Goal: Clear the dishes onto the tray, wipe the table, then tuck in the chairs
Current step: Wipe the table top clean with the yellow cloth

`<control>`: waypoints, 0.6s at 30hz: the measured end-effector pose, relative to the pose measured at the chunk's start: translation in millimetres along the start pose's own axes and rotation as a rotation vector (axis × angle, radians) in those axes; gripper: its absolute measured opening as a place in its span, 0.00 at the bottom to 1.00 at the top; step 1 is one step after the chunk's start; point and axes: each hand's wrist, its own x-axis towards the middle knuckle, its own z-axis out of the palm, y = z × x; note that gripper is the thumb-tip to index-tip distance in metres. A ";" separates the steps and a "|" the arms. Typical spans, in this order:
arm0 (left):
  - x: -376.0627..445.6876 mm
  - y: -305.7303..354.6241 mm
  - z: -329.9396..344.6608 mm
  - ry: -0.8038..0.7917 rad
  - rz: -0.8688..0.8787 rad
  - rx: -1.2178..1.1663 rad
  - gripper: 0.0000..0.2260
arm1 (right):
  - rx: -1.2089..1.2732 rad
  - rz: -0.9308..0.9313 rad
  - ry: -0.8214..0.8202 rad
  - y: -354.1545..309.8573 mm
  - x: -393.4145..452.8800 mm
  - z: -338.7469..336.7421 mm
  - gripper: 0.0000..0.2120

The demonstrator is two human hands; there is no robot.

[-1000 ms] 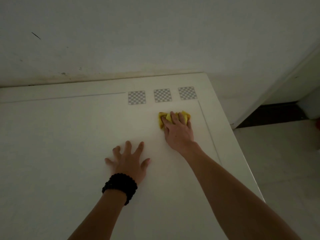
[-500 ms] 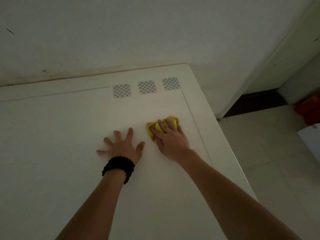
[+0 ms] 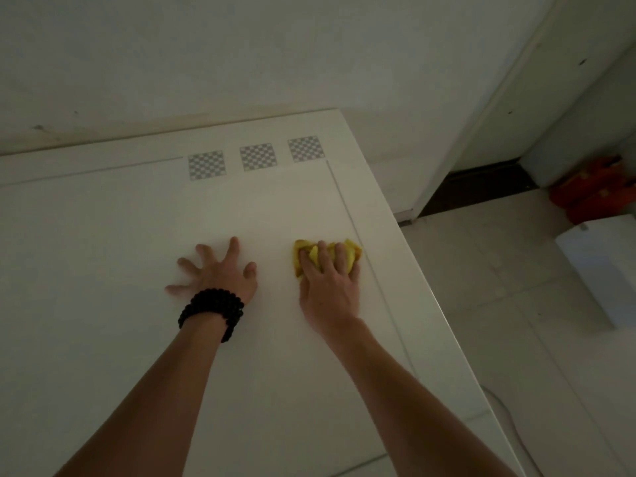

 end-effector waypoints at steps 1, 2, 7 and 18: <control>-3.8 -0.4 1.5 0.003 0.021 0.004 0.27 | -0.005 -0.090 0.007 9.9 -5.0 -1.3 0.25; -7.7 0.4 3.4 0.012 0.056 0.010 0.27 | -0.020 -0.173 0.016 22.5 -7.0 -2.6 0.25; -43.3 29.7 29.4 0.026 0.283 0.039 0.28 | -0.052 -0.071 -0.015 70.1 -18.7 -13.0 0.27; -87.2 44.4 43.1 -0.057 0.337 0.025 0.28 | 0.045 0.024 0.078 37.8 -90.5 5.2 0.25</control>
